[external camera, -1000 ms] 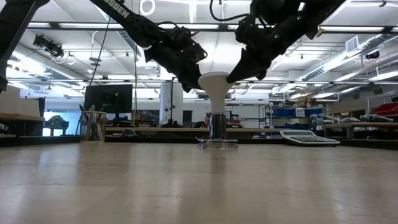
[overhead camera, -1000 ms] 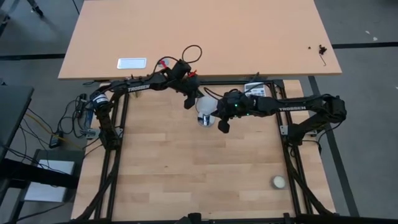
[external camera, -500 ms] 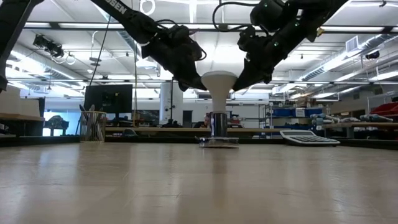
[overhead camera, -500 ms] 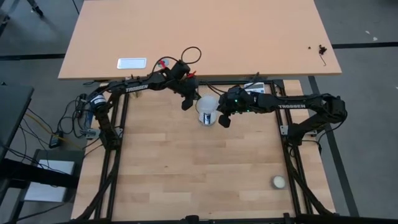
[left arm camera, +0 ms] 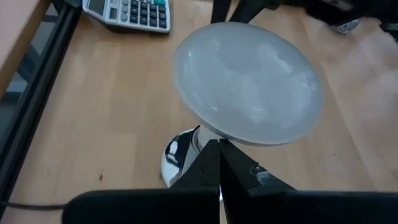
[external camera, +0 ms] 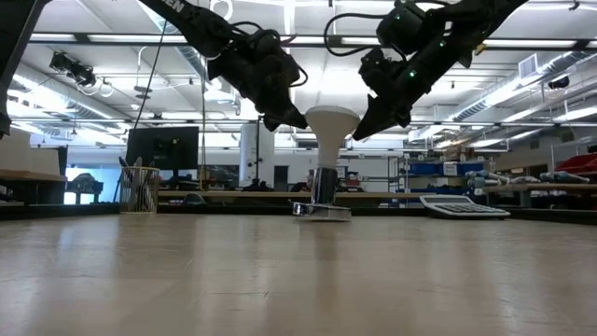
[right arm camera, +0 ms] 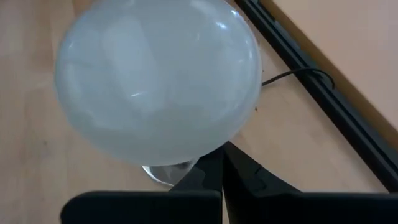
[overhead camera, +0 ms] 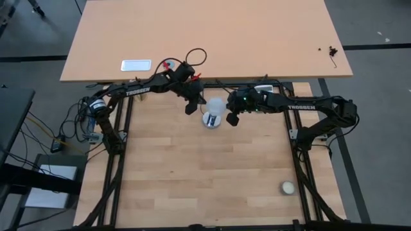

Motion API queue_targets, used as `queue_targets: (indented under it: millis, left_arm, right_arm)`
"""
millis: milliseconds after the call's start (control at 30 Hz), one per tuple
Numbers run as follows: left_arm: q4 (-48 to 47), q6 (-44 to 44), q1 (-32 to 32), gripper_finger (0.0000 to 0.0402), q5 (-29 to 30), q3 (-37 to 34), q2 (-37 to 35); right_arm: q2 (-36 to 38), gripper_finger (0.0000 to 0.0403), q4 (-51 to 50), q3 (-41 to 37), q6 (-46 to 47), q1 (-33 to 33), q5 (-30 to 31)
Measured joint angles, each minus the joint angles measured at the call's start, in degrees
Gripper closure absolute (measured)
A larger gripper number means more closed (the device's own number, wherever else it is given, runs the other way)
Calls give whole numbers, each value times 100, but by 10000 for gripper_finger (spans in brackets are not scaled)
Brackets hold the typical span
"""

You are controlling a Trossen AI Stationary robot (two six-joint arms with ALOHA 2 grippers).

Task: Screw lightbulb
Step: Remove the white lightbulb from the silver lamp

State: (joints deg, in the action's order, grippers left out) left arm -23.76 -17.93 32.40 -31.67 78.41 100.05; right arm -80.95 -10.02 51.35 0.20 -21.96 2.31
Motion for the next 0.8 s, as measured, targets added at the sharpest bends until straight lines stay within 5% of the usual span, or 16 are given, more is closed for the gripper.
queue_targets:
  millis: [300, 433, 667, 800]
  left_arm:
    - [-414, -335, 14, 401, 1260, 5, 0]
    - [-54, -343, 47, 401, 1202, 5, 0]
    - [1147, 63, 215, 401, 214, 7, 0]
    - [1373, 103, 210, 401, 85, 11, 109]
  right_arm:
    - [0, 389, -28, 0, -40, 2, -24]
    - [108, 385, -33, 0, -39, 2, -8]
    - [461, 397, -88, 1, -41, 340, 110]
    - [551, 398, -22, 2, -90, 718, -306]
